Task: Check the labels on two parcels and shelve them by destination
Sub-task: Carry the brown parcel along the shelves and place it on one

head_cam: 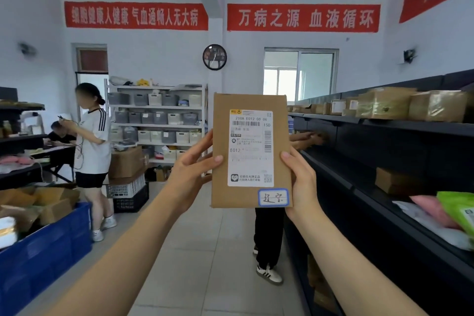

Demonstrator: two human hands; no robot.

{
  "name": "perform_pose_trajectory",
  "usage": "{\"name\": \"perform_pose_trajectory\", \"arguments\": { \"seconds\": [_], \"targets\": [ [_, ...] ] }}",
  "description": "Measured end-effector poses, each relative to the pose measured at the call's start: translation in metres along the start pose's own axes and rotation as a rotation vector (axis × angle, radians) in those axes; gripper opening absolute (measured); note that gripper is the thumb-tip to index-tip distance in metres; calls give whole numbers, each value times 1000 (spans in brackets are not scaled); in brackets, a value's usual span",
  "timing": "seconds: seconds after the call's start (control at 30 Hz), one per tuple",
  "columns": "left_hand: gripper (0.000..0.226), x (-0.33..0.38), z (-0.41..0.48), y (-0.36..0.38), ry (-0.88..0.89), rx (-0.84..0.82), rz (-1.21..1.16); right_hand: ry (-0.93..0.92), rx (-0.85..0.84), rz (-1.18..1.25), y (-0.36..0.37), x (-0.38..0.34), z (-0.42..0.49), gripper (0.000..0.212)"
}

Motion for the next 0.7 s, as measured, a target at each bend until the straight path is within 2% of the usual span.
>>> {"name": "perform_pose_trajectory", "arguments": {
  "seconds": [0.37,0.5,0.7],
  "targets": [
    [79,-80,103,-41,4,-56,-54,-25,37,-56,-16,72,99,56],
    [83,-117,146,-28,5,-107,-64,-35,66,-94,-48,89,138,57],
    [71,-173,235,24,22,-193,-87,-99,173,-152,-124,88,206,60]
  ]
}}
Point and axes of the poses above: each hand's wrist, its own z-axis towards the middle knuckle, its own y-axis out of the palm, x = y × z, the point moved 6 cm from there along z, towards the middle knuckle, and after that the axes turned 9 degrees about z, right-handed, at the moved point
